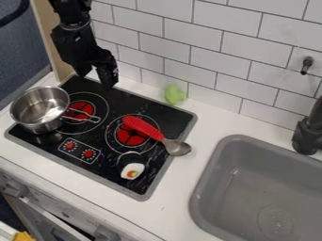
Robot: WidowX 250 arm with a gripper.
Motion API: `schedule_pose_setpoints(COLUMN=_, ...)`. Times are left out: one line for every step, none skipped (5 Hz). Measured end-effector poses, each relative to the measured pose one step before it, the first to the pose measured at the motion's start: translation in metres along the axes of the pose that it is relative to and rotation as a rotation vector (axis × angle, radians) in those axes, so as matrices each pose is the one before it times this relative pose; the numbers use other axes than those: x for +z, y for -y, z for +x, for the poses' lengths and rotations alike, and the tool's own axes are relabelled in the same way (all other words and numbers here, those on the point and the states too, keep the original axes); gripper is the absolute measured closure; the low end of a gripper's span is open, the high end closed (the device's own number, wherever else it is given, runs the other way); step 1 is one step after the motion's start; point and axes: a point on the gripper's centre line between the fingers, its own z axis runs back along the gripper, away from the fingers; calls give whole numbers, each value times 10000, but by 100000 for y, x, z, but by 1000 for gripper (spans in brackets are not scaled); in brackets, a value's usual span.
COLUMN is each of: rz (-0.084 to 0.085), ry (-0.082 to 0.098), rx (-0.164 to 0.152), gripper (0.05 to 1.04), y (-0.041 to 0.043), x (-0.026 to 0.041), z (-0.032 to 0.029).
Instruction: Put the green things into the silver pan
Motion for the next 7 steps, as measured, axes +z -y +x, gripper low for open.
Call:
schedule_pose_setpoints(rz=174, ry=272, rx=44, gripper=83, y=-244, x=-968, z=368)
schedule_pose_setpoints(rz=75, ry=-202, rx=-642, gripper=83, y=-2356, x=-312, z=-1639)
schedule_pose_setpoints(rz=482, ry=-320, rx=-528, gripper=83, y=-2027, x=-1128, z=-1754)
schedule_pose_setpoints(rz=12, ry=-463, rx=-2, gripper=83, y=-1401, x=-1172, z=-2268)
schedule_pose_setpoints(rz=-88, ry=0, rx=-107, gripper=83, y=-1408, x=-1294, z=-1774)
schedule_pose_setpoints(rz=118, ry=424, rx=102, gripper=83, y=-479, x=-2207, z=-1438)
schedule_pose_setpoints(rz=-313, ry=349, rx=57, gripper=83, y=-249, x=-1593, z=-239)
